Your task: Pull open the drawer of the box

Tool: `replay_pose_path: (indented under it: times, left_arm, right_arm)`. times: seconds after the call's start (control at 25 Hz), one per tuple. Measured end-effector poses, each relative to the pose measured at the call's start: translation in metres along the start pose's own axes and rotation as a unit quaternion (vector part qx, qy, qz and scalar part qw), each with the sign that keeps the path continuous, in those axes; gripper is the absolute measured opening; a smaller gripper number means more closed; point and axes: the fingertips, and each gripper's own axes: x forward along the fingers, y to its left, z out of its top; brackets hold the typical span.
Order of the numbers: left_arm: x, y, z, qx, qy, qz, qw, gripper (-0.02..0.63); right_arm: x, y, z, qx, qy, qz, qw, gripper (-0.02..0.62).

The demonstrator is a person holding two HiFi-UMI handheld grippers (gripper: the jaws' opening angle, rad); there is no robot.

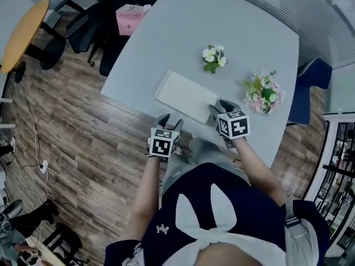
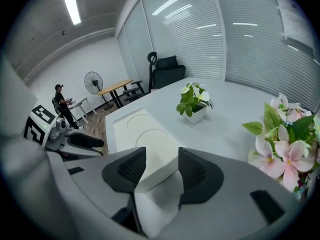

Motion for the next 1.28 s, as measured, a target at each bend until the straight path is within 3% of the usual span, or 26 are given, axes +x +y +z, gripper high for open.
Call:
replay_pose_path:
  times: [0.4,0.76,1.2,1.28]
  left_arm:
    - [0.028,0.009,-0.015,-0.025,0.019,0.008,0.9995,0.221]
    - [0.048,0.016,-0.023,-0.003,0.048,0.017,0.9987,0.215]
    - [0.054,0.014,-0.019,0.029,0.056,0.029,0.9976,0.143]
    - [0.054,0.014,-0.020,0.034,0.060,0.035,0.9970,0.098]
  right_arm:
    - [0.031,-0.020,-0.009,0.047,0.060,0.027,0.997,0.179]
    - [0.035,-0.021,-0.010,0.069,0.063,0.033,0.995,0.164]
    - [0.036,-0.020,-0.011,0.073,0.053,0.053,0.995,0.167]
    - [0.036,-0.020,-0.011,0.073,0.051,0.054,0.995,0.167]
